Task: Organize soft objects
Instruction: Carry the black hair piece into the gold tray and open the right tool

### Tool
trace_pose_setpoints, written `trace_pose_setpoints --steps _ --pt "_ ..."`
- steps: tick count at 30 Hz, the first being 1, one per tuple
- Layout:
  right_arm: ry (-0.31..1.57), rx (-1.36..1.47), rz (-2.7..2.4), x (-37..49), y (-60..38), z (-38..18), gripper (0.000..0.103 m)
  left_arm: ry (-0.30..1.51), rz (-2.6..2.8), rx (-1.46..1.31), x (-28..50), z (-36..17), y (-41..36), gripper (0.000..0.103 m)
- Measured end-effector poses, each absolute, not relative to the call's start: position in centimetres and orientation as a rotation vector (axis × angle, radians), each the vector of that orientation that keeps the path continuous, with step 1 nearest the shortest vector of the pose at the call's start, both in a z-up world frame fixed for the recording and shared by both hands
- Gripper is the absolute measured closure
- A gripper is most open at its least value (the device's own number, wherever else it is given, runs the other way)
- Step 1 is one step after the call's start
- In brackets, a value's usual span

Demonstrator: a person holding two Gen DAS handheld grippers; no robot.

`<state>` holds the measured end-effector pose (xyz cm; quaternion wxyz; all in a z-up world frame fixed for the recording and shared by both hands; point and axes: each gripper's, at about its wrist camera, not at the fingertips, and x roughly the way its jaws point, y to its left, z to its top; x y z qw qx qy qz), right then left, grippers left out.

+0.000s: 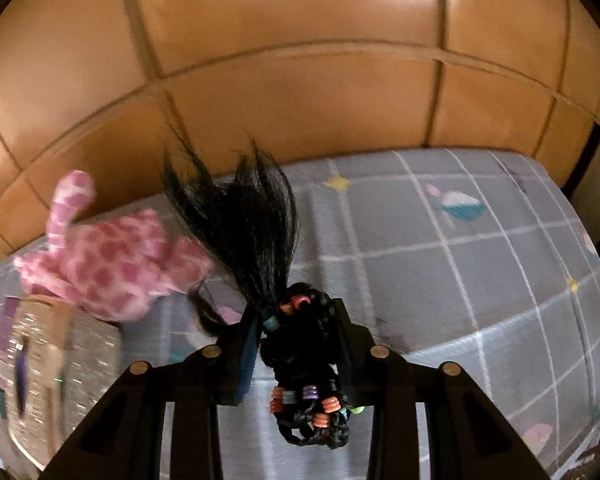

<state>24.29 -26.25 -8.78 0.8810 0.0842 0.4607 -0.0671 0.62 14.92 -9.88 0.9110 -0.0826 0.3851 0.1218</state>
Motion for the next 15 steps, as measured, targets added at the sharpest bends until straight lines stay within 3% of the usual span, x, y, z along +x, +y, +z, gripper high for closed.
trace_pose_setpoints --steps 15 --pt "0.876 0.164 0.057 28.0 -15.7 -3.8 0.07 0.779 0.276 -0.203 0.3 -9.3 16.7 0.004"
